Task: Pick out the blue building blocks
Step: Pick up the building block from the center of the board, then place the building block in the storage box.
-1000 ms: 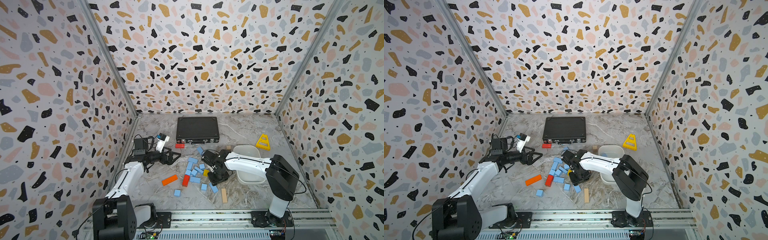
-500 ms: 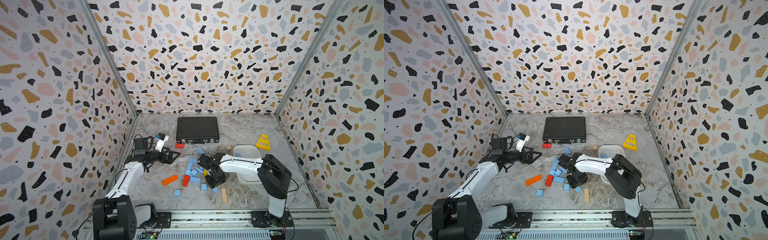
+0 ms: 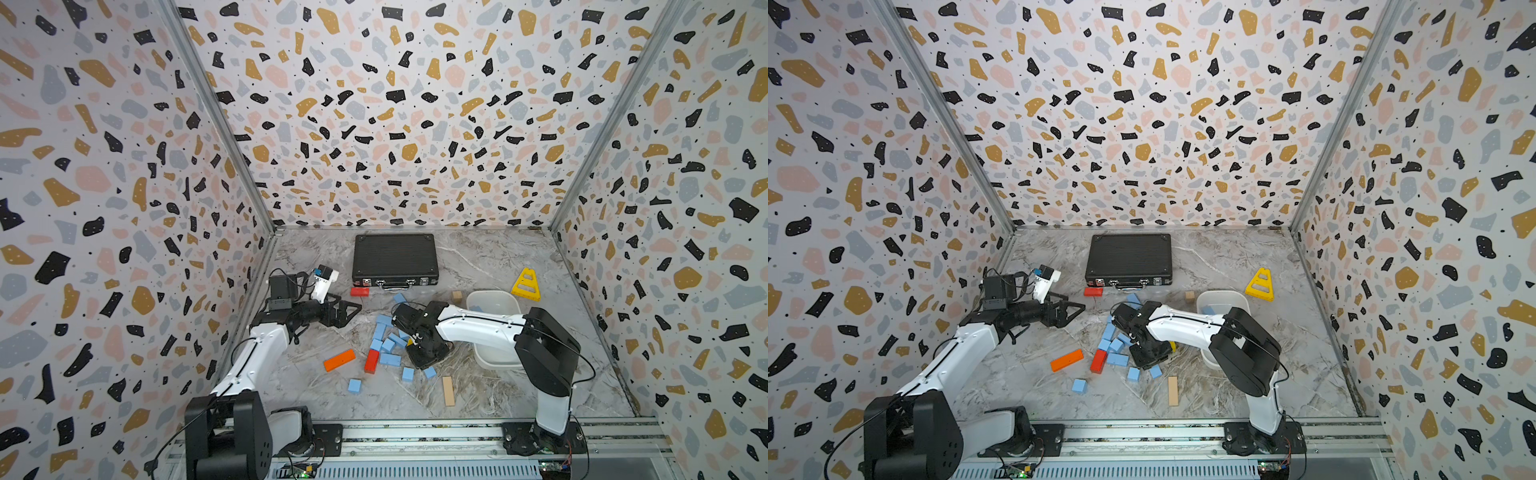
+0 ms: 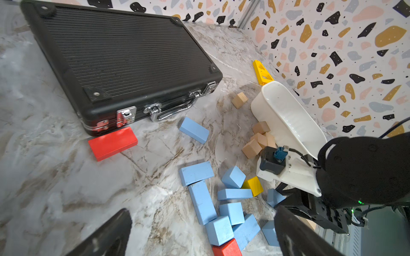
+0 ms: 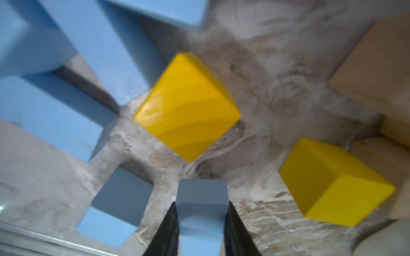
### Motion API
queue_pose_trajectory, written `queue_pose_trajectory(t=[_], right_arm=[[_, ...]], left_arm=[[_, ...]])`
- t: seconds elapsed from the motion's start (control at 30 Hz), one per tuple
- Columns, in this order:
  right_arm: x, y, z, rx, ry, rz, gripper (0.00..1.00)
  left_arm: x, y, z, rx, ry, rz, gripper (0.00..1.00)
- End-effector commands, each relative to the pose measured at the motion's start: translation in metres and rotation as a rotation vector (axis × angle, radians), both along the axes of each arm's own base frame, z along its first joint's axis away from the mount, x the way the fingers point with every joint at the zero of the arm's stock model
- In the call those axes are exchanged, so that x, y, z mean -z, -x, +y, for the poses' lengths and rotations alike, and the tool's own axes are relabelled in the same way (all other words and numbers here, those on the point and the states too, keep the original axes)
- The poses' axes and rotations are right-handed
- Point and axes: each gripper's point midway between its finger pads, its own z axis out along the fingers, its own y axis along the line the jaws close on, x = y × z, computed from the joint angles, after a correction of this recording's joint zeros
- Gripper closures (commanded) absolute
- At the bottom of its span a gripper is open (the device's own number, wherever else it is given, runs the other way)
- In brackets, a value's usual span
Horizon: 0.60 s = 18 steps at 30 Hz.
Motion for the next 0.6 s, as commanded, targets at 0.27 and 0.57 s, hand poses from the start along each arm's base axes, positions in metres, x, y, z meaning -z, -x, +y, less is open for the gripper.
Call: queue_pose_trajectory(t=[0.27,0.57], right_arm=[[-0.086,-0.072,-0.125,0.153,0.005,-0.055,0.72],[-0.079,-0.127,-0.22,0.267,0.099,-0.066,0.72]], left_arm=[[0.011,0.032,-0.066,0.251,0.002,0.023,0.0],[0.01,0.028,-0.06,0.228,-0.06,-0.023,0.0]])
